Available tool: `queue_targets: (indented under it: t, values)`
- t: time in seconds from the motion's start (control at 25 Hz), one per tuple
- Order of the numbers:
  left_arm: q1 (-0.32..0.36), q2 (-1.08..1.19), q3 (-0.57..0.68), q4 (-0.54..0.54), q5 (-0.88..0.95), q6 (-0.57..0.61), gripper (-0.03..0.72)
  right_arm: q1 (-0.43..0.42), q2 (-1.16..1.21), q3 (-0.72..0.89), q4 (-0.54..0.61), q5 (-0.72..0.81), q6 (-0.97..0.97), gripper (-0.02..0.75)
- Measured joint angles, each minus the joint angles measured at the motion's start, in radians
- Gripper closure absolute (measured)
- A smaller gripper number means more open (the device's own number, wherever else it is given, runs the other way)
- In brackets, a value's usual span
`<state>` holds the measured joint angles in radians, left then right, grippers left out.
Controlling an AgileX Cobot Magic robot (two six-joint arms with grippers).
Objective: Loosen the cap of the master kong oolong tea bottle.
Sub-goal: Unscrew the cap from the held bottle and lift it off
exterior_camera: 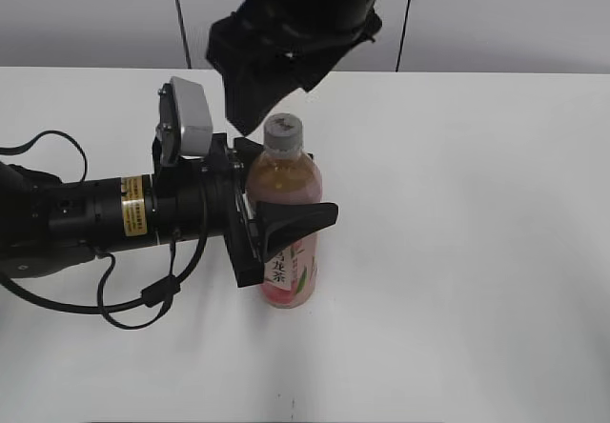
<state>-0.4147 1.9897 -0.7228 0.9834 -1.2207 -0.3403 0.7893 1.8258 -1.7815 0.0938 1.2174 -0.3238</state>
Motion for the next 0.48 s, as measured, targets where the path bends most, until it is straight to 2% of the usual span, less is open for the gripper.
queue_targets:
  t: [0.16,0.32,0.48]
  values:
    - [0.0,0.0,0.0,0.0,0.0,-0.001,0.243,0.0,0.0,0.0,0.066,0.001,0.199,0.153]
    - [0.0,0.0,0.0,0.0,0.0,-0.001,0.243,0.002,0.0,0.0,0.03,0.001,0.36,0.153]
    - [0.0,0.0,0.0,0.0,0.0,-0.002,0.243,0.002,0.0,0.001,0.016,0.001,0.4,0.153]
